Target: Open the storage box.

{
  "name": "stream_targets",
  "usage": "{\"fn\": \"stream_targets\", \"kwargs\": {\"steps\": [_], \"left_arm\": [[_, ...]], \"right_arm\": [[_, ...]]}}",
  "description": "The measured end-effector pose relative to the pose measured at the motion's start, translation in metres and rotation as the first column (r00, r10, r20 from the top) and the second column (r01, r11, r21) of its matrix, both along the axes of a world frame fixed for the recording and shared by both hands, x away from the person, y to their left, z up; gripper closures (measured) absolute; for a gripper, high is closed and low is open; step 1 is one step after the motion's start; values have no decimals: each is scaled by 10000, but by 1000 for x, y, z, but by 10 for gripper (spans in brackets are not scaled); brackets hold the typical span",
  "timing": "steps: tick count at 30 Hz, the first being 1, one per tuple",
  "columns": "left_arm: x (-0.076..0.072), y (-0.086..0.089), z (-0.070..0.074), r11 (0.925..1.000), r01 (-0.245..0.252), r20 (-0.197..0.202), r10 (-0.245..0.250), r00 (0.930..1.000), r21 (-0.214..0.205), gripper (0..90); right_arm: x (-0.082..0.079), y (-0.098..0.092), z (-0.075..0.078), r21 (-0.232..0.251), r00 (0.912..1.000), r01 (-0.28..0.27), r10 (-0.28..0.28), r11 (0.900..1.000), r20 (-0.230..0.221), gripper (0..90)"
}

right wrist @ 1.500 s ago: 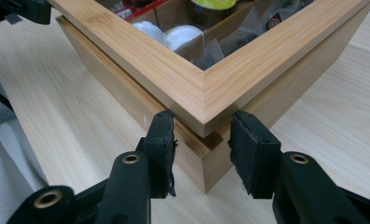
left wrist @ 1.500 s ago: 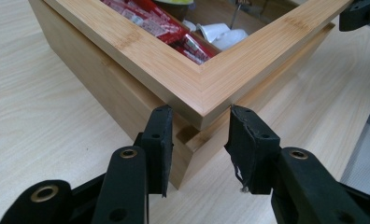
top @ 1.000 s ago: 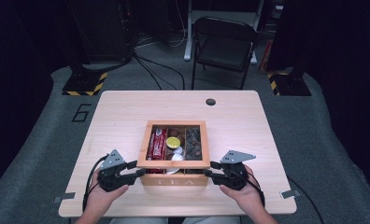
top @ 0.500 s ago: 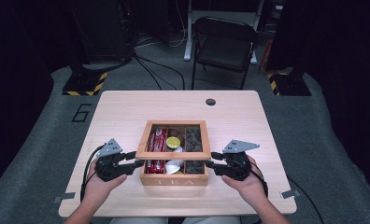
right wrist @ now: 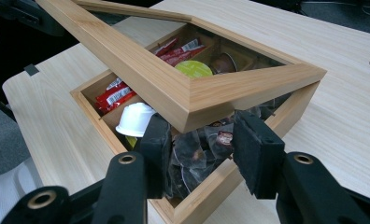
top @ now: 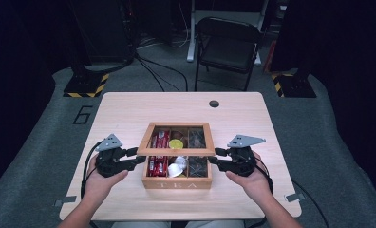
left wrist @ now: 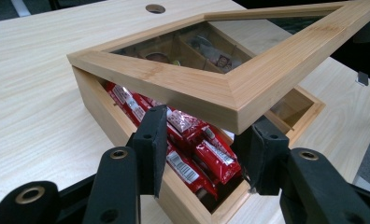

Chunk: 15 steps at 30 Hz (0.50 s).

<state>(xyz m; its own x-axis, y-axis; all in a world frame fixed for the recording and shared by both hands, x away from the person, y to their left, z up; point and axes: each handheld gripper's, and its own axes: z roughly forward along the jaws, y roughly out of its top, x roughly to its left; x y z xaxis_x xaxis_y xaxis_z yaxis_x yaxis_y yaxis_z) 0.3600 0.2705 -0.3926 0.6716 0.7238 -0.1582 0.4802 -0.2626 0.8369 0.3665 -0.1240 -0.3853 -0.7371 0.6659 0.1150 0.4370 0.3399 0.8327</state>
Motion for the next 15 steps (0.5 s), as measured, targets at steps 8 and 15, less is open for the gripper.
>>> {"fn": "stream_targets", "kwargs": {"steps": [8,15], "left_arm": [[5,1,8,9999,-45,124,46,9999,-131,538],[9,2,12,9994,-93,60,95,9999,-331,534]], "right_arm": [[6,-1,7,177,10000,-38,39,9998,-46,579],[11,-1,14,195,10000,3,-3,9998,2,578]]}}
